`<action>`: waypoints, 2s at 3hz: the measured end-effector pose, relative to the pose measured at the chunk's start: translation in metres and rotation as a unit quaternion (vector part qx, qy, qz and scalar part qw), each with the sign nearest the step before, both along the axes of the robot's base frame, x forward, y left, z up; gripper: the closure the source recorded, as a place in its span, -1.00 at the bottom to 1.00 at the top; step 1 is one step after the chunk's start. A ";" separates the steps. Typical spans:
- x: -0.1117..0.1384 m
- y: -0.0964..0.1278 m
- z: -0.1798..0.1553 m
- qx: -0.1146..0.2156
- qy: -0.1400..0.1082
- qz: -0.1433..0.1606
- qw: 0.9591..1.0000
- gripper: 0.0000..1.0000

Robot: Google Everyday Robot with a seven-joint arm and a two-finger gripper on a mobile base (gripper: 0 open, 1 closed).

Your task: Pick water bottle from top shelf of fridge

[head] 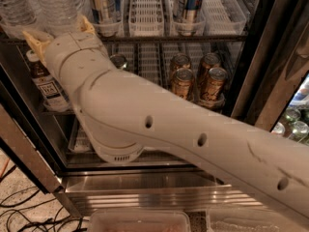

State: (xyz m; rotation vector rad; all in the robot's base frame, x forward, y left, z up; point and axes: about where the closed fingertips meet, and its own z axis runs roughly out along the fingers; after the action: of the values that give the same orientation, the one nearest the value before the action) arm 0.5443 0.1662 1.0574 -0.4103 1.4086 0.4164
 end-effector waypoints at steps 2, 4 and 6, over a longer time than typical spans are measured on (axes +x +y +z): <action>0.024 0.016 -0.002 -0.010 -0.008 0.034 0.999 -0.44; 0.040 0.018 -0.001 -0.011 -0.016 0.038 0.999 -0.44; 0.073 0.015 0.009 -0.015 -0.024 0.035 0.999 -0.48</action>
Offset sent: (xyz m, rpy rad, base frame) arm 0.0401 0.0242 -0.0071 -0.0248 -0.0222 0.1014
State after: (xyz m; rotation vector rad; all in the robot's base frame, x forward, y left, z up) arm 0.6171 0.1813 1.0662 -0.4916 1.3583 0.4398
